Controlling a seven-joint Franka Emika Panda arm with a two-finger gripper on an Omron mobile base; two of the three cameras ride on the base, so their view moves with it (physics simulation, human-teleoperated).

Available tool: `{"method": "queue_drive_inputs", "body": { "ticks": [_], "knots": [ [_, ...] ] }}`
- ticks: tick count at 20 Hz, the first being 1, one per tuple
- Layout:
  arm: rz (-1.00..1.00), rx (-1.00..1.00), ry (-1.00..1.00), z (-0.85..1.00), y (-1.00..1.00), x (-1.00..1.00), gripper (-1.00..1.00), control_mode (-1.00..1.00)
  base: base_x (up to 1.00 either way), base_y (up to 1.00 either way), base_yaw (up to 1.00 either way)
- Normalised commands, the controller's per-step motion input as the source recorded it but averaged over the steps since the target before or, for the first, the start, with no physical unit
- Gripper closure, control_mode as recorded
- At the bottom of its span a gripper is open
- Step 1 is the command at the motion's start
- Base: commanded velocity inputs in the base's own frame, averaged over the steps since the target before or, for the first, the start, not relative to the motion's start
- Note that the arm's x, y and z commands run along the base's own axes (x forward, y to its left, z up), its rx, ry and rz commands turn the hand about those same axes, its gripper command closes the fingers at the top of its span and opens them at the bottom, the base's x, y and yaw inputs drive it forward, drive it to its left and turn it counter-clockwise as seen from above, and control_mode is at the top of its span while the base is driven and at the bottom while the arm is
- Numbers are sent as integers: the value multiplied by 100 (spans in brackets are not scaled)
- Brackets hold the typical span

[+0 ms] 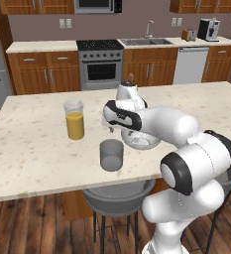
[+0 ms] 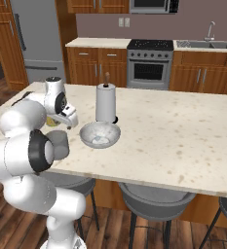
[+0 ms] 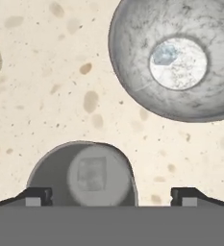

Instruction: There are two ice cubes in the ice bowl. Place both ice cubes in the glass cup.

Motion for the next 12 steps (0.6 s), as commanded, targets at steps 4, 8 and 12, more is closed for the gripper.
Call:
{"method": "queue_drive_inputs", "body": {
  "ticks": [4, 8, 12],
  "knots": [
    [0, 4, 0, 0, -100, 12, -100, -100, 0, 0, 0],
    [0, 4, 1, 0, -90, 43, -100, -100, 0, 0, 0],
    [0, 2, 6, 0, -53, 89, -100, -100, 0, 0, 0]
  ]
}}
